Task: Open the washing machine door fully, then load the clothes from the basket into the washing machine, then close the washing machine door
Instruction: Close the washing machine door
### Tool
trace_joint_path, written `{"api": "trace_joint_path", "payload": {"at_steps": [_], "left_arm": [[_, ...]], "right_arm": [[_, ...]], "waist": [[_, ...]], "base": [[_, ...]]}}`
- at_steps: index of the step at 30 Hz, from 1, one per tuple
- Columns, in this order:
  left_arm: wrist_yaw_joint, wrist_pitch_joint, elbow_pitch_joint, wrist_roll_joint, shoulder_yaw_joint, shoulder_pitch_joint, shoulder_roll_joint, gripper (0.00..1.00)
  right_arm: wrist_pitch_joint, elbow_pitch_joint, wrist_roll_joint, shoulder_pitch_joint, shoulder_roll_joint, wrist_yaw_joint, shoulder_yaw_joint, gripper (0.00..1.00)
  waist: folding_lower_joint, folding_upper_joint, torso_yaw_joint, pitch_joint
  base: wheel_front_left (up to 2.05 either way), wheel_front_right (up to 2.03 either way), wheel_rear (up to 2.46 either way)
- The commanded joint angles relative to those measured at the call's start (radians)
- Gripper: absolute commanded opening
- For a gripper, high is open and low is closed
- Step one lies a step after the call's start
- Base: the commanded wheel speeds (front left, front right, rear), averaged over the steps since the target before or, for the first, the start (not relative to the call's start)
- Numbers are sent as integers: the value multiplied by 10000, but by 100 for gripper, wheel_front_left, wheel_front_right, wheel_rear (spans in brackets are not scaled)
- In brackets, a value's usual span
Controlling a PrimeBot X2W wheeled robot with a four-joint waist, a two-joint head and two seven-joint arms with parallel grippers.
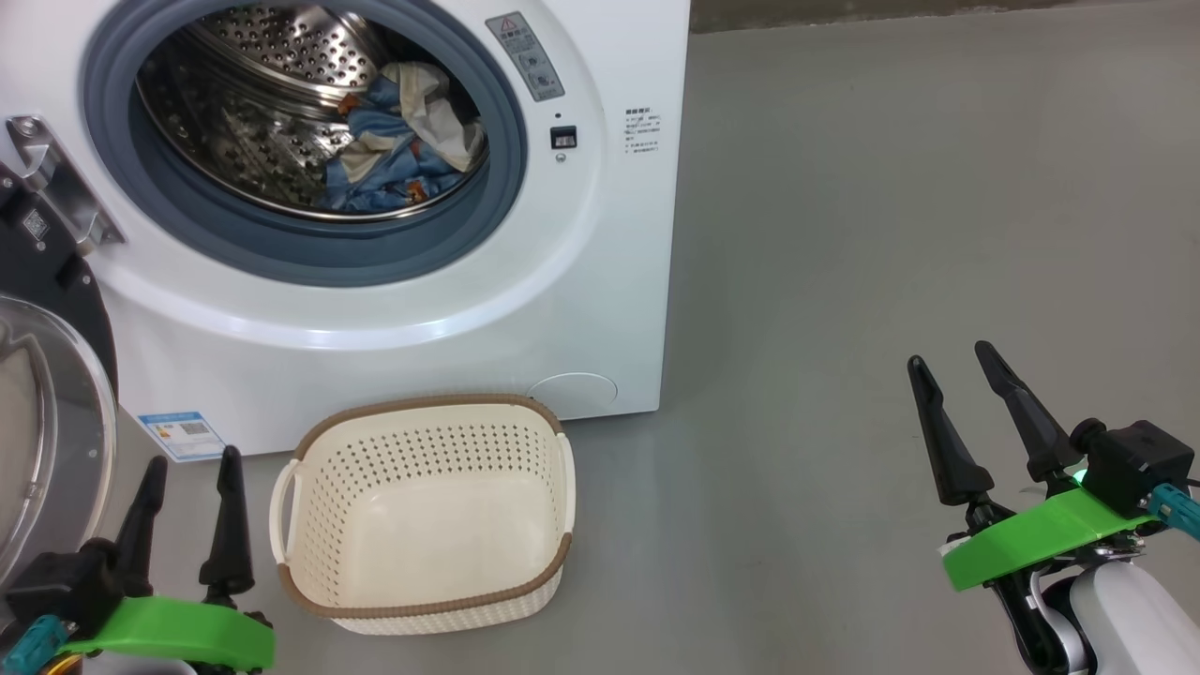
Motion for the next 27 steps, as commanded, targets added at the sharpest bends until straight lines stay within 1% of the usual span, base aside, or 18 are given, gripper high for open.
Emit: {"api": "trace_joint_path", "payload": {"at_steps": [1, 13, 15, 23, 27], "left_arm": [[9, -65, -241, 5, 377, -192, 292, 100], [20, -66, -211, -7, 320, -213, 259, 100], [87, -66, -243, -1, 374, -233, 226, 100], [92, -66, -365, 121, 603, -211, 39, 100], [233, -66, -374, 330, 709, -180, 1, 100]], "right_arm": [[-49, -192, 169, -33, -115, 44, 139, 100], [-49, -169, 191, -27, -128, 44, 120, 100], [-49, -164, 193, -23, -121, 44, 113, 100], [-49, -174, 182, 27, -119, 44, 48, 100], [-49, -149, 197, 9, -115, 44, 94, 100]], "waist": [[0, 0, -1, 5], [0, 0, 50, 11], [0, 0, 94, 15], [0, 0, 669, 14], [0, 0, 1102, -13]], "base": [[0, 0, 0], [0, 0, 0], [0, 0, 0], [0, 0, 0], [0, 0, 0]]}}
